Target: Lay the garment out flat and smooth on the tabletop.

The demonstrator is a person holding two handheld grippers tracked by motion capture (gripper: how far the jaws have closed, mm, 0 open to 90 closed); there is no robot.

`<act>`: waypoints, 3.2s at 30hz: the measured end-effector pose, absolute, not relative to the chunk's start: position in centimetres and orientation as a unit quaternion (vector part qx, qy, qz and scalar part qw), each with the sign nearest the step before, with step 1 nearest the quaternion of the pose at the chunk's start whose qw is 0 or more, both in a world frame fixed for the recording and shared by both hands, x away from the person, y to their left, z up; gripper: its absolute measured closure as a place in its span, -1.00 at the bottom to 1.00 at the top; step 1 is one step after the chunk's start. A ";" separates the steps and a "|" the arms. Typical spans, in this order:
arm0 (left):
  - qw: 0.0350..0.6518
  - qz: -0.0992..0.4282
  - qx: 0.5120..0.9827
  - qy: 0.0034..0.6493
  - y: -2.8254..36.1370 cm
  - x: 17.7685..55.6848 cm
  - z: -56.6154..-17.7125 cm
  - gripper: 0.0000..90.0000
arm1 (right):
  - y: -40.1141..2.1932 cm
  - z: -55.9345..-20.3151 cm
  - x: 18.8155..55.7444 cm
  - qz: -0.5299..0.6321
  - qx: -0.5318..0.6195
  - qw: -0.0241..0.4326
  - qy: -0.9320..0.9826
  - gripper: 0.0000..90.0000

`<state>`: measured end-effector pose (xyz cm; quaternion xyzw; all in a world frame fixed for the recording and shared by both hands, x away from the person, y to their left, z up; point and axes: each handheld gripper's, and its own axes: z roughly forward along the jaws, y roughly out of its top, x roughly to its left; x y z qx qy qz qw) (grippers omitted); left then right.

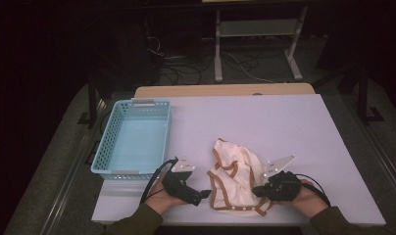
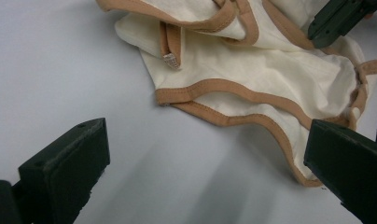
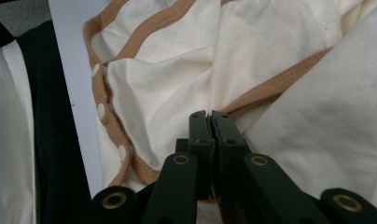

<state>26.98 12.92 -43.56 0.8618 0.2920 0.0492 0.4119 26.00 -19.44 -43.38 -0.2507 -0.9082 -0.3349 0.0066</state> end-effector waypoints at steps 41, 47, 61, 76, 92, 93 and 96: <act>0.408 0.050 0.864 0.292 12.8 27.0 -43.6 -1.00 | -18.8 -43.4 32.5 -0.344 -0.321 -0.031 -0.882 0.35; 0.409 0.050 0.863 0.292 12.9 27.0 -43.7 -1.00 | -18.4 -43.6 32.4 -0.341 -0.306 -0.036 -0.888 0.40; 0.400 0.050 0.870 0.284 13.0 27.1 -43.6 -1.00 | -18.0 -43.4 31.9 -0.339 -0.278 -0.055 -0.897 0.77; 0.408 0.052 0.865 0.289 12.9 27.0 -43.6 -1.00 | -18.8 -41.4 31.6 -0.370 -0.284 -0.079 -0.881 0.77; 0.407 0.050 0.865 0.289 12.9 27.1 -43.7 -1.00 | -20.2 -40.3 32.4 -0.387 -0.308 -0.114 -0.862 0.77; 0.407 0.050 0.865 0.289 12.8 27.1 -43.7 -1.00 | -20.3 -40.2 32.5 -0.387 -0.309 -0.116 -0.861 0.77; 0.407 0.050 0.865 0.289 12.9 27.1 -43.7 -1.00 | -20.6 -40.1 32.9 -0.389 -0.313 -0.121 -0.858 0.77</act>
